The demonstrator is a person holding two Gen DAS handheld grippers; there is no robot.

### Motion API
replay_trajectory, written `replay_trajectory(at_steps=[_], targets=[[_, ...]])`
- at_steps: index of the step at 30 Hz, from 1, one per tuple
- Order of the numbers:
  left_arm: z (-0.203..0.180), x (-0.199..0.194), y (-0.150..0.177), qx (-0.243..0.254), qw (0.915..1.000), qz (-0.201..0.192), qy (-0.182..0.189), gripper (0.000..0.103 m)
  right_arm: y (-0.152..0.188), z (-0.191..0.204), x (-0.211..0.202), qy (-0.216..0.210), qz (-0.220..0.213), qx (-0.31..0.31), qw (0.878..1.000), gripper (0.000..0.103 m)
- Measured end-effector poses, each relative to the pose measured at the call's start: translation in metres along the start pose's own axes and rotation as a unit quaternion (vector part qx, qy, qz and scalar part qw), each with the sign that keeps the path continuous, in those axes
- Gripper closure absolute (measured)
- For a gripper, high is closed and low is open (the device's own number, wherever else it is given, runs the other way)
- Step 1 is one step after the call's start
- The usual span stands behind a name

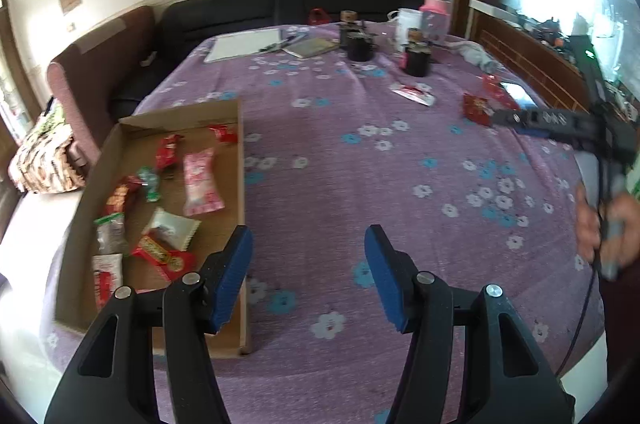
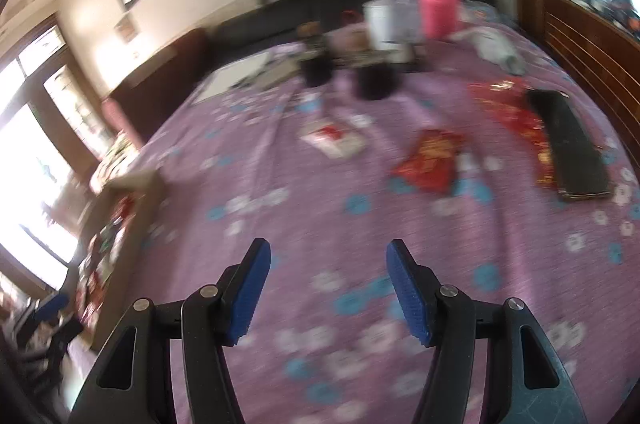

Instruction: Organize snacks

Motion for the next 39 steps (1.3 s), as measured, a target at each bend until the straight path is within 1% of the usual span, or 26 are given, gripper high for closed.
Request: replay_trajectory(at_steps=[2,4,6,11,16,19,23,24,25,26,28,31,33,34,35,37,38,39], targets=[[-0.005,0.004,0.002,-0.002,0.9997,0.006,0.022,0.046,-0.008,-0.009,0.003,0.013,-0.002,0.001,1.000,0.040],[-0.007,0.008,0.004,-0.006,0.9993,0.013,0.036,0.046,-0.019,-0.014,0.014,0.028,0.000,-0.004,1.000,0.040],[-0.008,0.012,0.005,-0.007,0.9988,0.018,0.044,0.046,-0.029,-0.013,0.028,0.031,0.008,-0.010,0.999,0.040],[-0.007,0.019,0.005,-0.010,0.9984,0.026,0.048,0.046,-0.052,0.001,0.074,0.031,0.033,-0.035,0.998,0.040],[-0.005,0.026,0.006,-0.007,0.9980,0.036,0.051,0.046,-0.080,0.009,0.123,0.042,0.065,-0.064,0.995,0.040],[-0.001,0.030,0.007,-0.008,0.9978,0.040,0.052,0.046,-0.090,0.006,0.148,0.049,0.083,-0.064,0.993,0.040],[0.005,0.034,0.007,-0.018,0.9974,0.045,0.053,0.046,-0.093,-0.001,0.173,0.037,0.103,-0.046,0.993,0.041],[0.007,0.035,0.007,-0.020,0.9974,0.045,0.053,0.046,-0.092,0.000,0.175,0.041,0.100,-0.046,0.993,0.041],[0.008,0.035,0.007,-0.022,0.9973,0.045,0.053,0.046,-0.092,0.001,0.174,0.039,0.095,-0.044,0.994,0.048],[0.010,0.035,0.007,-0.024,0.9972,0.045,0.054,0.046,-0.090,0.004,0.173,0.027,0.097,-0.036,0.994,0.063],[0.012,0.034,0.007,-0.030,0.9969,0.045,0.057,0.046,-0.084,0.011,0.168,0.016,0.103,-0.032,0.994,0.072],[0.013,0.033,0.007,-0.035,0.9964,0.044,0.064,0.046,-0.063,0.028,0.159,-0.013,0.123,-0.036,0.992,0.072],[0.012,0.031,0.008,-0.035,0.9962,0.042,0.069,0.046,-0.040,0.047,0.148,-0.042,0.141,-0.047,0.988,0.072],[0.011,0.030,0.008,-0.034,0.9960,0.041,0.071,0.046,-0.029,0.057,0.142,-0.061,0.150,-0.052,0.985,0.072],[0.010,0.029,0.008,-0.033,0.9959,0.040,0.073,0.046,-0.013,0.069,0.133,-0.092,0.162,-0.055,0.981,0.070],[0.006,0.026,0.009,-0.030,0.9957,0.040,0.078,0.046,0.003,0.081,0.117,-0.125,0.171,-0.059,0.976,0.070],[0.005,0.025,0.009,-0.029,0.9956,0.040,0.080,0.046,0.005,0.082,0.108,-0.127,0.165,-0.064,0.976,0.068],[0.003,0.024,0.009,-0.027,0.9953,0.039,0.084,0.046,0.001,0.076,0.092,-0.115,0.138,-0.067,0.982,0.066]])
Point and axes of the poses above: each gripper's, at about its wrist camera, not at the fingertips, and x roughly the way its jaws point, z to its left, y to its underside, the point moved 5 cm from there along x, roughly the way its jaws point, and after that the axes turned 11 degrees about -y, right-handed, at the moved point
